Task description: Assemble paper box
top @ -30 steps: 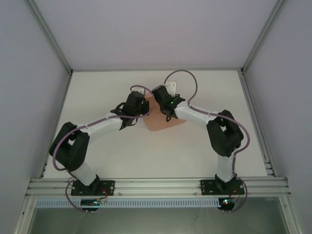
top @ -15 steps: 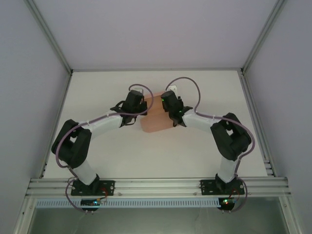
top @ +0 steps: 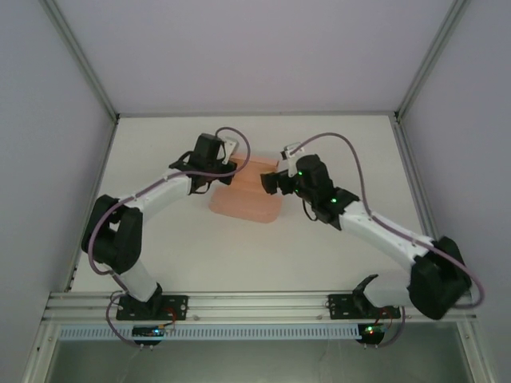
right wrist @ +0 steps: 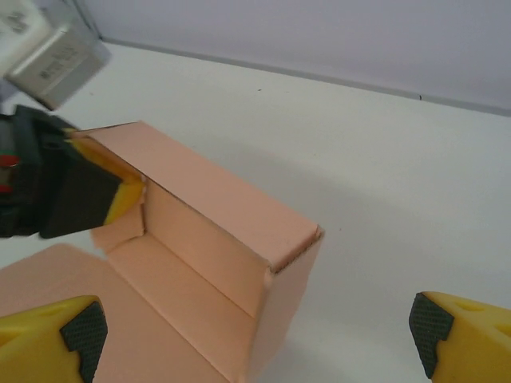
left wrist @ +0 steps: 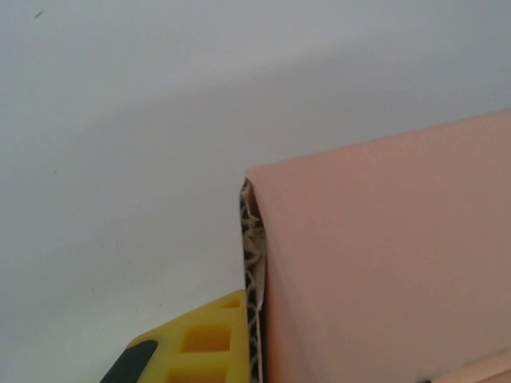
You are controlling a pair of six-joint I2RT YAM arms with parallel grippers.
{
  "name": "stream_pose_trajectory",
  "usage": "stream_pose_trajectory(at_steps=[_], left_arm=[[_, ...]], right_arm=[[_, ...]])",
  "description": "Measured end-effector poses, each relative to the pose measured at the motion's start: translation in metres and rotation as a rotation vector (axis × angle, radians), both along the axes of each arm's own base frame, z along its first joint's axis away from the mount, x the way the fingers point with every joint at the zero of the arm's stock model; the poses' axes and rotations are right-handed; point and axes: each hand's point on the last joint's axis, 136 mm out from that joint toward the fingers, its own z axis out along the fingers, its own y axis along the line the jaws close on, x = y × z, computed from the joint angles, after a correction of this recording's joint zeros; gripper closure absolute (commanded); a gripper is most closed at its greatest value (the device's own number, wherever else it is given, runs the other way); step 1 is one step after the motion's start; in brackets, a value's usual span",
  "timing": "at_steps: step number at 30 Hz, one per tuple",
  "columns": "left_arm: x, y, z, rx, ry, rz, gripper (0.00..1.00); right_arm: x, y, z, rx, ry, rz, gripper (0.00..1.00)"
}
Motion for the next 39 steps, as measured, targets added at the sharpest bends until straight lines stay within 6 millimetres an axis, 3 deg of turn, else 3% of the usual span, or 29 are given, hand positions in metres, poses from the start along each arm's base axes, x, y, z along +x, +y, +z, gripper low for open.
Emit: stream_pose_trajectory(at_steps=[5,9,13,21,26,32,35,37,39], left_arm=[[-0.035,-0.011,-0.003,0.158,0.032,-0.302,1.0],[-0.076,-0.021,-0.023,0.3,0.103,-0.487,1.0],[-0.095,-0.031,-0.053,0.445,0.181,-0.58,1.0],[-0.073,-0.049,-0.105,0.762,0.175,-0.579,1.0],[-0.066,-0.06,-0.113,0.975,0.052,-0.598,1.0],[-0.057,-0.06,-0.115,1.047,0.003,-0.594,1.0],[-0.055,-0.06,-0.115,1.062,-0.008,-0.599,0.85],[-0.052,-0.06,-0.115,1.056,-0.014,-0.597,0.65],[-0.048,-0.06,-0.117,1.043,-0.019,-0.59,0.39]], right_arm=[[-0.017,-0.041,0.01,0.048,0.067,-0.089,0.01],[-0.028,-0.072,-0.006,0.034,0.149,-0.171,0.01],[-0.041,-0.096,-0.028,0.014,0.231,-0.234,0.01],[-0.048,-0.125,-0.038,0.053,0.275,-0.321,0.01],[-0.049,-0.137,-0.045,0.063,0.296,-0.355,0.01],[-0.05,-0.144,-0.059,0.081,0.337,-0.371,0.01],[-0.049,-0.143,-0.063,0.099,0.356,-0.365,0.01],[-0.048,-0.142,-0.066,0.104,0.371,-0.36,0.01],[-0.048,-0.141,-0.068,0.11,0.382,-0.351,0.01]])
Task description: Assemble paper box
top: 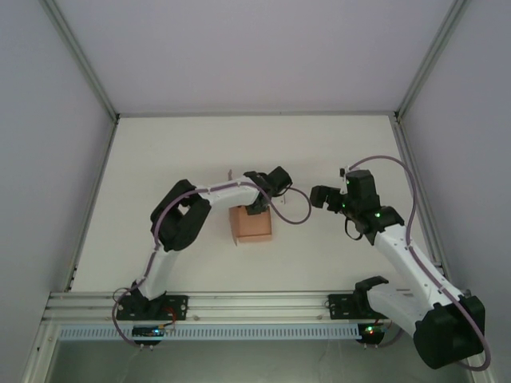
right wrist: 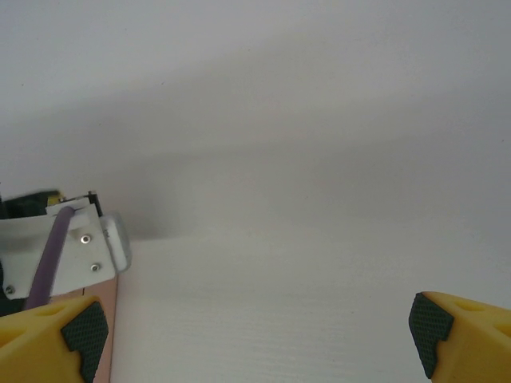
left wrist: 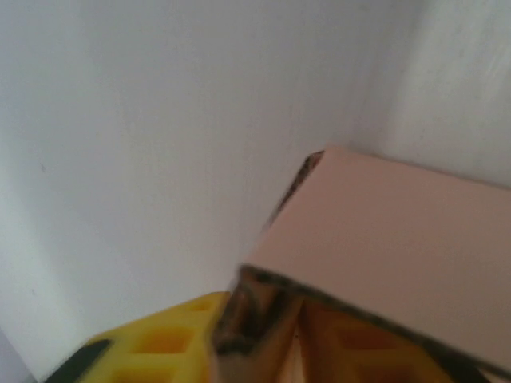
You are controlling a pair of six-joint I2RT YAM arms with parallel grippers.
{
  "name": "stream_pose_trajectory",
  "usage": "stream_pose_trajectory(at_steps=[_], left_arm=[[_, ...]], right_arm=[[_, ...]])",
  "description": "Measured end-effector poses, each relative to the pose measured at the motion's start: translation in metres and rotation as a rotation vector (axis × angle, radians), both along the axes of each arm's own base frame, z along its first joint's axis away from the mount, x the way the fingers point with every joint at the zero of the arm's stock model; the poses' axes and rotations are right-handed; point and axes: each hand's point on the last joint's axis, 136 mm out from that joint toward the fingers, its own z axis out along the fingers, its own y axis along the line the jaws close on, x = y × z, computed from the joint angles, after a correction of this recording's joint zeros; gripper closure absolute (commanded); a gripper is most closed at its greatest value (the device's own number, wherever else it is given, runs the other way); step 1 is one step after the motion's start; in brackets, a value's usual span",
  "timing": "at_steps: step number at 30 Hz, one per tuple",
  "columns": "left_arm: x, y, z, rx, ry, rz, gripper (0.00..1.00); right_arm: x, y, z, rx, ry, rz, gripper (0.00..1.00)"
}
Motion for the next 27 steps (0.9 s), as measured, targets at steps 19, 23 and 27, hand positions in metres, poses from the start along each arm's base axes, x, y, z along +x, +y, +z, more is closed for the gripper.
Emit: stream_pose_trajectory(at_steps=[19,23,27], left_arm=[[-0.037,0.0,0.17,-0.513,-0.109,-0.129,0.0],[-0.033,-0.01,0.149,-0.503,-0.067,-0.156,0.0],[-0.024,-0.015,0.103,-0.449,0.014,-0.13,0.0]], right_arm=[[0.032,0.028,0.002,0.021,-0.039,0.133,0.01],[0.043,0.032,0.004,0.009,-0.032,0.14,0.01],[0.043,0.029,0.002,-0.005,-0.019,0.133,0.01]])
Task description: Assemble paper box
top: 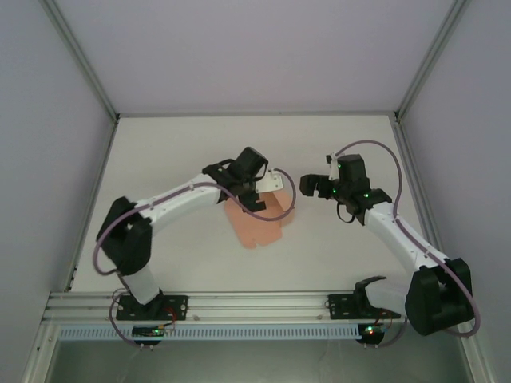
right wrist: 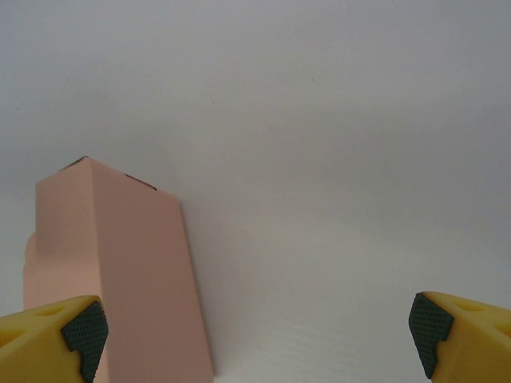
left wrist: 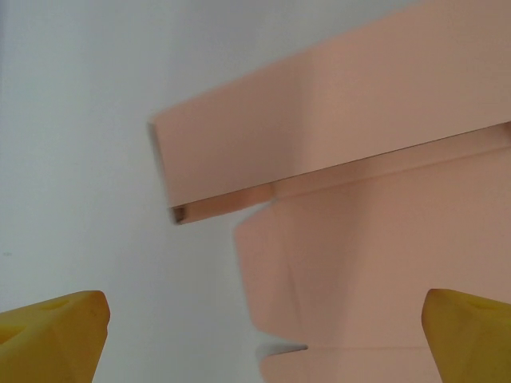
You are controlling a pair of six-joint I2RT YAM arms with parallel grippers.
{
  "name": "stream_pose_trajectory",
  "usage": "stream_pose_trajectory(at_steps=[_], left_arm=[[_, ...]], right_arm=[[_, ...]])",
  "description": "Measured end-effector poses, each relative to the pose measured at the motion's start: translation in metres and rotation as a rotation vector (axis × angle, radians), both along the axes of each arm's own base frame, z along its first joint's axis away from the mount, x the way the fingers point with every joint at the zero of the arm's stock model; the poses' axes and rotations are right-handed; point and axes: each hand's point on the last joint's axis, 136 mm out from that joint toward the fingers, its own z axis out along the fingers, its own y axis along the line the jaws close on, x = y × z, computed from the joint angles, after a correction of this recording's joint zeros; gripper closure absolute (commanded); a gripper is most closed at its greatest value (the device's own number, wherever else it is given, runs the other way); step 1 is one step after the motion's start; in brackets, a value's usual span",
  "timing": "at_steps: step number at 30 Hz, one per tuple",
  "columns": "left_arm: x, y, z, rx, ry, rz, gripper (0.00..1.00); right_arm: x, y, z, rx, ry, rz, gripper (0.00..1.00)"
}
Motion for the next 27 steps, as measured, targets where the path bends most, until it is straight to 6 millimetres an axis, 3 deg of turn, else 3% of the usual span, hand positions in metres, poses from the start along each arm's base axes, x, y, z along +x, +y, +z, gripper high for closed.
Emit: stream_pose_trajectory(at_steps=[2,4,8,12,15,17,20,24,27], left_arm=[[0.006,0.003,-0.017,0.018,0.033,0.026,0.0],[0.012,0.008,-0.021,0.007,0.051,0.065,0.0],[0.032,0.024,0.01,-0.152,0.028,0.179,0.01],[0.04,0.082,0.055,-0.35,-0.035,0.383,0.0],[0.041,0.126,0.074,-0.463,-0.075,0.56,0.0],[0.04,0.143,0.068,-0.495,-0.059,0.656,0.0],[0.035,0.158,0.038,-0.495,0.012,0.766,0.0],[0.021,0.169,0.001,-0.474,0.096,0.85,0.0],[0.02,0.169,-0.002,-0.494,0.119,0.871,0.0]], right_arm=[[-0.001,0.0,-0.001,-0.009,0.001,0.003,0.01],[-0.002,0.002,0.0,-0.035,-0.002,0.019,0.01],[-0.001,0.022,0.022,-0.114,-0.043,0.104,0.01],[0.007,0.07,0.041,-0.2,-0.081,0.23,0.03],[0.012,0.106,0.031,-0.292,-0.049,0.301,0.13],[0.012,0.123,0.015,-0.347,-0.001,0.337,0.21],[0.01,0.136,-0.013,-0.436,0.088,0.365,0.34],[0.013,0.13,-0.039,-0.535,0.194,0.325,0.48],[0.016,0.116,-0.046,-0.549,0.236,0.267,0.51]])
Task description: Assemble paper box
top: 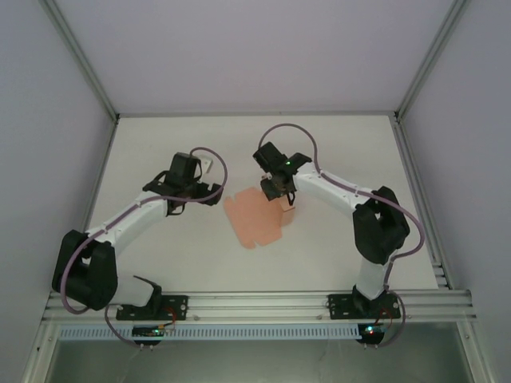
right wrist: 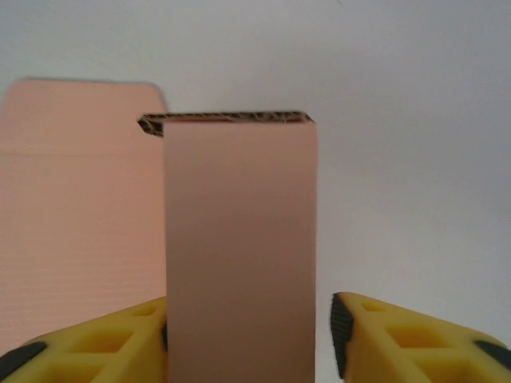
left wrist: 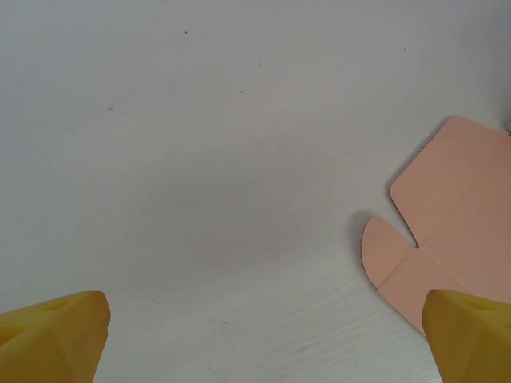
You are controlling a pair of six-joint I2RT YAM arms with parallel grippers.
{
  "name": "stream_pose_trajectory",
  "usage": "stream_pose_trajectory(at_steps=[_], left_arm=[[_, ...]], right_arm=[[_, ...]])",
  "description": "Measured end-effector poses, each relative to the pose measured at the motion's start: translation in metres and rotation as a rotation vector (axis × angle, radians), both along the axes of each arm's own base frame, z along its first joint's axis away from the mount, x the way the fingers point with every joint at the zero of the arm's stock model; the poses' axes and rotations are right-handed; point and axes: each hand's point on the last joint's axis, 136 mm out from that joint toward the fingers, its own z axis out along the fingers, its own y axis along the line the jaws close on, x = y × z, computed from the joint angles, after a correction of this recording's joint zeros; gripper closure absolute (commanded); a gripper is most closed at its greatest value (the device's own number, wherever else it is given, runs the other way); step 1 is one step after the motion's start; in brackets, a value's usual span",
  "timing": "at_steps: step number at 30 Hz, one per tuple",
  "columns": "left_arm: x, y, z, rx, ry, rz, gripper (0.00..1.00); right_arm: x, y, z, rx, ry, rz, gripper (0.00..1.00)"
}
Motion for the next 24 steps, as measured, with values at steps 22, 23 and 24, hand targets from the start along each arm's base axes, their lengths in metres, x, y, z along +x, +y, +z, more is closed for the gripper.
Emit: stream_pose_trajectory(at_steps=[22,23,24], left_arm=[[0.02,-0.107,0.024,-0.579,0.136,-0.205,0.0],[0.022,-0.116,0.026,-0.622,0.156,-0.226,0.0],[0.025,-0.125,0.028,-0.658,0.174,-0.244,0.0]], right_arm=[[-0.03,-0.104,-0.073,0.644,0.196,-0.474,0.57],[-0.028,-0.103,-0.072,0.656,0.189,-0.475,0.56],[-0.026,-0.102,-0.072,0.665,0.184,-0.477,0.56]])
